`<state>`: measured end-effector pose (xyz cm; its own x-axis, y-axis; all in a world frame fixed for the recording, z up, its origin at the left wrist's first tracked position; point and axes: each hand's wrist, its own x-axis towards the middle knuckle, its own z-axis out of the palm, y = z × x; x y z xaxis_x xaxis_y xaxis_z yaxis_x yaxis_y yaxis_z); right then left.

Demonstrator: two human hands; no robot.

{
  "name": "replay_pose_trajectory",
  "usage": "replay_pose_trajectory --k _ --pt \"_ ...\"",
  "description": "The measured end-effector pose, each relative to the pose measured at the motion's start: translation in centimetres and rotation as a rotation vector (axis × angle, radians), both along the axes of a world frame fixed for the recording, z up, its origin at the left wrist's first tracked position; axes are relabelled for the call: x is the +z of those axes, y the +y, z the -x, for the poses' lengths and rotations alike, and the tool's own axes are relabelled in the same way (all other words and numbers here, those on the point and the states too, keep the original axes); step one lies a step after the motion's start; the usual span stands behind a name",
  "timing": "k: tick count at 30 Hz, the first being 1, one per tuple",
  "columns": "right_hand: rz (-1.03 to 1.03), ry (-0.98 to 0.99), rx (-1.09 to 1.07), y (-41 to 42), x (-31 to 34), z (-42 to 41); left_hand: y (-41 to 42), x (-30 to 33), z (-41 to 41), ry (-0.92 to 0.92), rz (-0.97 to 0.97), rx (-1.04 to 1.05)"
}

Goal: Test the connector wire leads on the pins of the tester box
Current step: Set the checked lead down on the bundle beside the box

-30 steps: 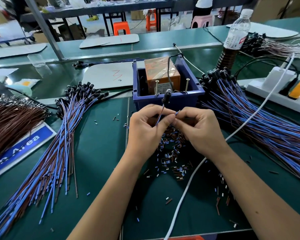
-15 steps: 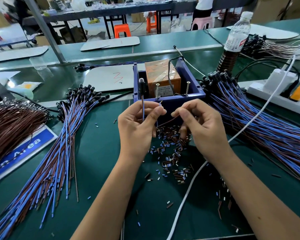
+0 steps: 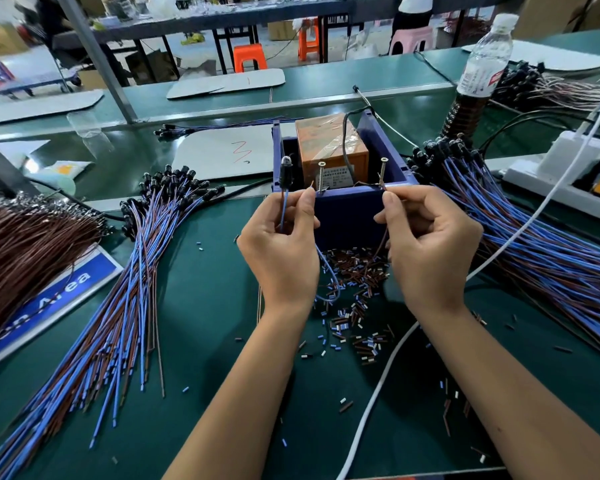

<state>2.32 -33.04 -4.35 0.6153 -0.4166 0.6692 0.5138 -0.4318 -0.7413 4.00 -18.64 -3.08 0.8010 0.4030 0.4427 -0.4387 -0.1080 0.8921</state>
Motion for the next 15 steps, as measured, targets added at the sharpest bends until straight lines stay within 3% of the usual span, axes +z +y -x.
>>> replay_pose_trajectory --k 6,15 --pt "-0.003 -0.047 -0.117 -0.1 0.2 -0.3 -0.7 -0.1 0.0 -0.047 -0.037 0.061" --pt "0.034 -0.024 -0.127 0.1 0.1 -0.1 -1.0 -0.2 -0.2 -0.079 -0.142 0.165"
